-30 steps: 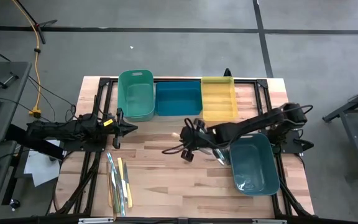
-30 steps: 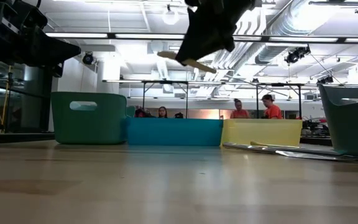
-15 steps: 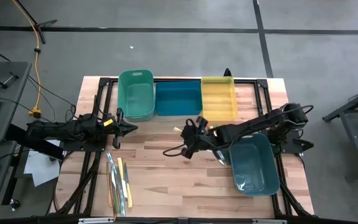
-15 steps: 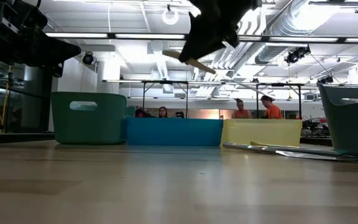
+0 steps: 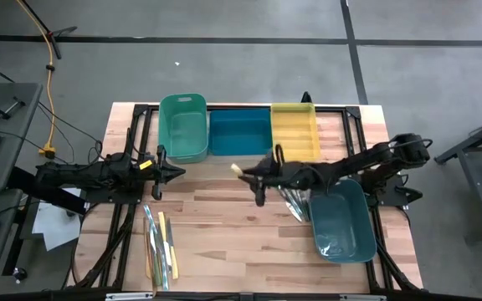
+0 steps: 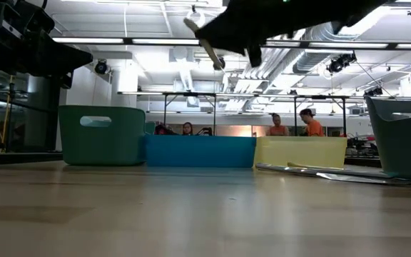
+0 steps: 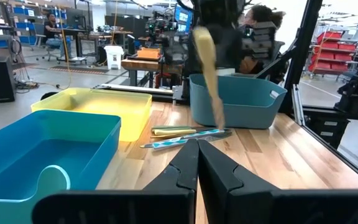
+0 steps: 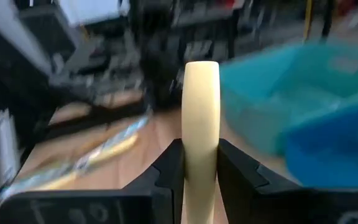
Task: Sort silverware by color (type)
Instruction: Put the yellow knife into the blue bin
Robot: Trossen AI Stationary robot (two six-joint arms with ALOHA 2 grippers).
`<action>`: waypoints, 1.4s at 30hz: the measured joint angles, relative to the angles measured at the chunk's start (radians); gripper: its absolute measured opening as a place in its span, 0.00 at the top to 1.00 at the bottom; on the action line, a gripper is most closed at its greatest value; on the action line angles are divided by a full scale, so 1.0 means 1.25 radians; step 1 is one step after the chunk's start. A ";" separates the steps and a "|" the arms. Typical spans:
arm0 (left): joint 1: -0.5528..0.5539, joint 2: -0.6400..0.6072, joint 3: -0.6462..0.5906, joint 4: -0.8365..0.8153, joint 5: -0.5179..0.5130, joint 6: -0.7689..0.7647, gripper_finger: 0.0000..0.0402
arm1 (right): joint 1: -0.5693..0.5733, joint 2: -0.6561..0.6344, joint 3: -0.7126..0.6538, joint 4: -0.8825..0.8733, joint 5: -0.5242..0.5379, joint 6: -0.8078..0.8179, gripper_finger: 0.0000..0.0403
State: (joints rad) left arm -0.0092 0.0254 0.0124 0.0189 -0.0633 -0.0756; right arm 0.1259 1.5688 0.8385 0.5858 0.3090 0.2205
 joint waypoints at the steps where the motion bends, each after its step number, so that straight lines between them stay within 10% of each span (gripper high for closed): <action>1: 0.000 0.000 0.000 0.000 0.000 0.000 1.00 | -0.012 0.000 0.000 0.029 0.002 -0.022 0.83; 42: 0.000 0.000 0.000 0.000 0.000 0.000 1.00 | -0.072 0.000 -0.002 0.176 -0.093 -0.196 0.83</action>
State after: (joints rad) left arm -0.0092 0.0252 0.0124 0.0189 -0.0635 -0.0757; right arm 0.0353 1.5688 0.8364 0.8060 0.1933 -0.0246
